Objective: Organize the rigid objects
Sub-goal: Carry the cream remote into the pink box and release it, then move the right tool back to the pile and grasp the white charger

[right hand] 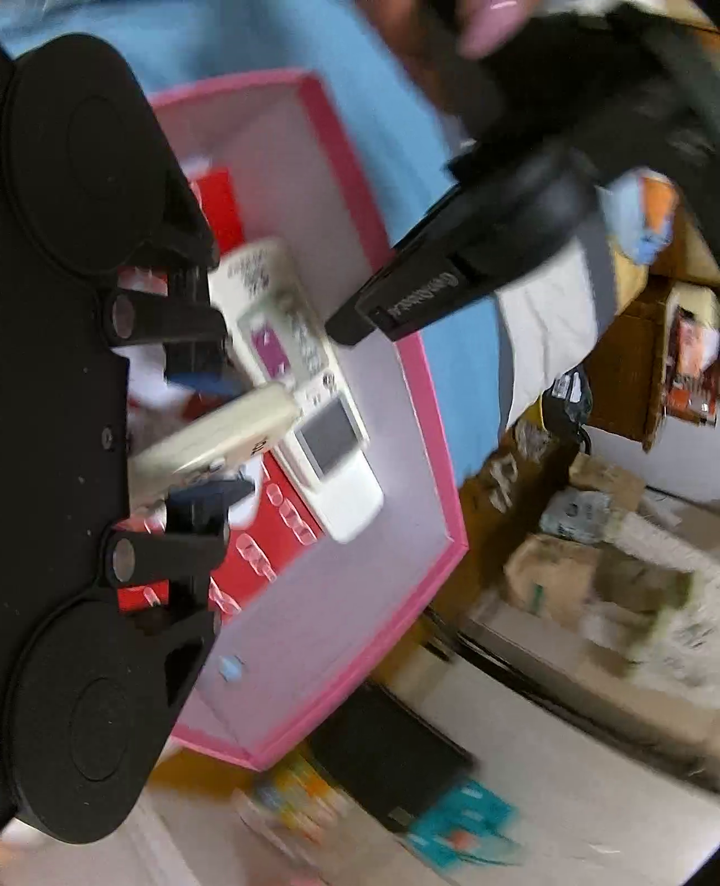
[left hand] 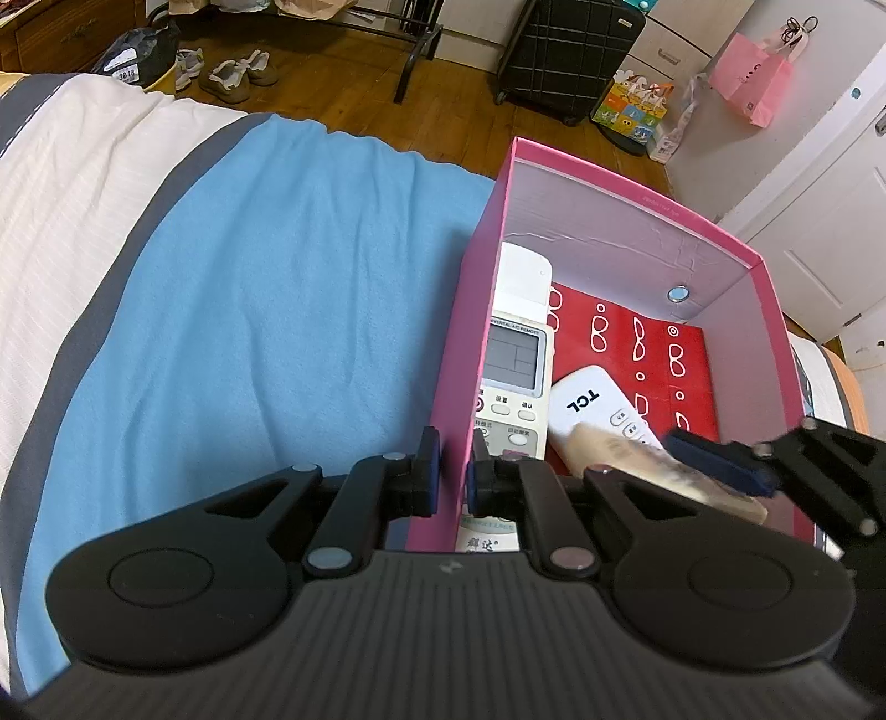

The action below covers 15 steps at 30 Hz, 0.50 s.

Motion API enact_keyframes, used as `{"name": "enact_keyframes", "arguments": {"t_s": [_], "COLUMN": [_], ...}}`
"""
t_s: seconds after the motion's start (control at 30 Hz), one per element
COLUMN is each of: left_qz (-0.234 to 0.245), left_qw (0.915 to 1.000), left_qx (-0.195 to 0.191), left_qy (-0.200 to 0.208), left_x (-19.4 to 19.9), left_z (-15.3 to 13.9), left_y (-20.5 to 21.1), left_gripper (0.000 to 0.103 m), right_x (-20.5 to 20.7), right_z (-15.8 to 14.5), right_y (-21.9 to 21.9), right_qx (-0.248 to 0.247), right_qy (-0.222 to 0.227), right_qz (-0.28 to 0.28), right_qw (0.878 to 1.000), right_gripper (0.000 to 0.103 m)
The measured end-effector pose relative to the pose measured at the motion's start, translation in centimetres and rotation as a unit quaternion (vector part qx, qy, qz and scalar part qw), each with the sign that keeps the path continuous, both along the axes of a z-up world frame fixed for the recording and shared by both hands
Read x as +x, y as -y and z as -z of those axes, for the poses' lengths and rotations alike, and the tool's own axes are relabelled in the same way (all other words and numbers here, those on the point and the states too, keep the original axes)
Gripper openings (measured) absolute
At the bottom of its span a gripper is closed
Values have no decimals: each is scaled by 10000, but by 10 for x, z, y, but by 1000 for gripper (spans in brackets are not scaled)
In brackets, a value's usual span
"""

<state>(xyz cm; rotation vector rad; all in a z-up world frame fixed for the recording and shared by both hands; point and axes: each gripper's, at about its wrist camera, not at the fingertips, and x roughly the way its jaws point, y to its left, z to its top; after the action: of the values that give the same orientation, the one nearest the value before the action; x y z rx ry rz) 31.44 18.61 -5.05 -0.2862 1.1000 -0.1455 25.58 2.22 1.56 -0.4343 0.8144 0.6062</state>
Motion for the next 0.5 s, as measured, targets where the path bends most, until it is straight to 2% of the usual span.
{"name": "enact_keyframes", "arguments": {"t_s": [0.1,0.23,0.33,0.5], "left_qz": [2,-10,-13,-39], "left_qw": [10000,10000,10000,10000], "left_qx": [-13,5,26,60], "left_qy": [4,-1,-3,-23], "left_x": [0,-1,-1,-1], "left_z": [0,0,-1,-1], "left_y": [0,0,1,3], "left_gripper": [9,9,9,9], "right_x": [-5,-15,-20,-17], "right_z": [-22,-42,-54,-43], "right_y": [26,69,103,158], "right_qx": [802,1466,1696,1768], "right_qy": [-267,-399,-560,-947], "right_qz": [184,593,998,1751], "right_qw": [9963,9866,9789,9639], "right_gripper": [51,53,55,55]}}
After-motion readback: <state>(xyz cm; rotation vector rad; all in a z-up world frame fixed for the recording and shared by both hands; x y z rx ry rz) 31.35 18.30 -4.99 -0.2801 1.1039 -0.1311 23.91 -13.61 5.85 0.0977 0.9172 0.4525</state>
